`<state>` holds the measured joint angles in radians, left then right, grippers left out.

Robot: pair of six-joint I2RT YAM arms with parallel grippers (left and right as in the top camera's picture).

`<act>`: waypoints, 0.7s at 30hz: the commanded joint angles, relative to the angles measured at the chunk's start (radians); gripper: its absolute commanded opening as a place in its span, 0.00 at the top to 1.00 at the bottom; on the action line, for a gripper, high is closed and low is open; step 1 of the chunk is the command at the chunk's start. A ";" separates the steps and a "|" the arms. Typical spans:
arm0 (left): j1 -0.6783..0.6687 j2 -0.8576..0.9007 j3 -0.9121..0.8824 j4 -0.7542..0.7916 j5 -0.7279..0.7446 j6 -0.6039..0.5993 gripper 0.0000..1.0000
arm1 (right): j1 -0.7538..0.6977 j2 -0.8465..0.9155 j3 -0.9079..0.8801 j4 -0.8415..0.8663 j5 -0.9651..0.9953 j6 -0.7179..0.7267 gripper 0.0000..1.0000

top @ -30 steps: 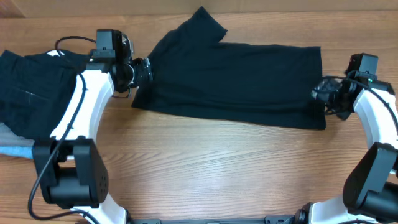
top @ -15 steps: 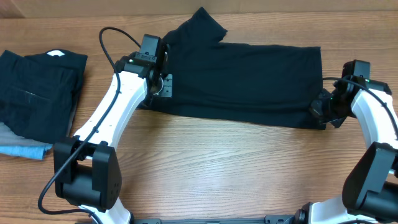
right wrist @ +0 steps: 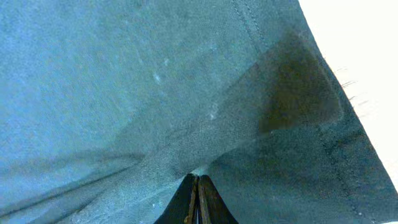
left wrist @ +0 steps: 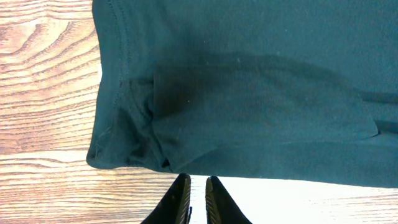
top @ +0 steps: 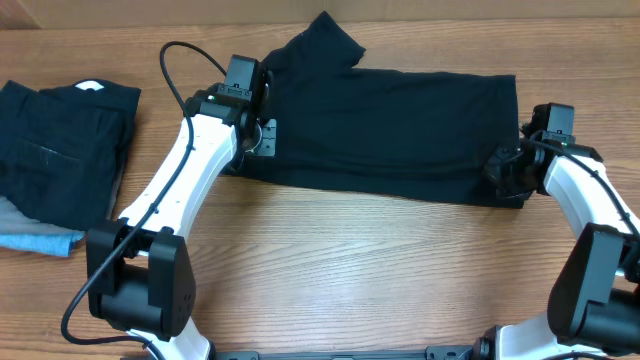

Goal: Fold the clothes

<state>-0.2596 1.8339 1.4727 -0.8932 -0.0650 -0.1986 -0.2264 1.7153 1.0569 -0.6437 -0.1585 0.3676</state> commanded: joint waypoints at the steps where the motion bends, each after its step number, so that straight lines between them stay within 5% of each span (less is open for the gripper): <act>1: 0.002 0.010 0.015 0.004 -0.013 0.019 0.87 | 0.007 -0.002 -0.010 0.063 -0.016 0.002 0.96; 6: 0.004 0.010 0.015 -0.004 -0.013 0.020 0.83 | 0.006 -0.002 0.034 0.180 -0.116 -0.111 0.94; 10: 0.004 0.010 0.014 -0.007 -0.013 0.017 0.81 | 0.034 -0.002 0.188 -0.040 -0.132 -0.208 0.96; 13: 0.004 0.010 0.014 -0.014 0.001 0.008 0.67 | 0.100 -0.002 0.221 -0.142 -0.085 -0.293 0.96; 14: 0.004 0.010 0.014 -0.021 0.010 0.010 0.48 | 0.115 -0.002 0.218 -0.155 -0.085 -0.293 0.96; 15: 0.004 0.010 0.006 -0.015 0.008 0.039 0.39 | 0.124 -0.002 0.214 -0.160 -0.086 -0.293 0.96; 21: 0.005 0.010 -0.122 0.169 -0.005 0.177 0.51 | 0.127 -0.002 0.212 -0.174 -0.059 -0.293 0.96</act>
<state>-0.2596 1.8339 1.3872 -0.7490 -0.0643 -0.0956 -0.1032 1.7199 1.2510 -0.8227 -0.2352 0.0849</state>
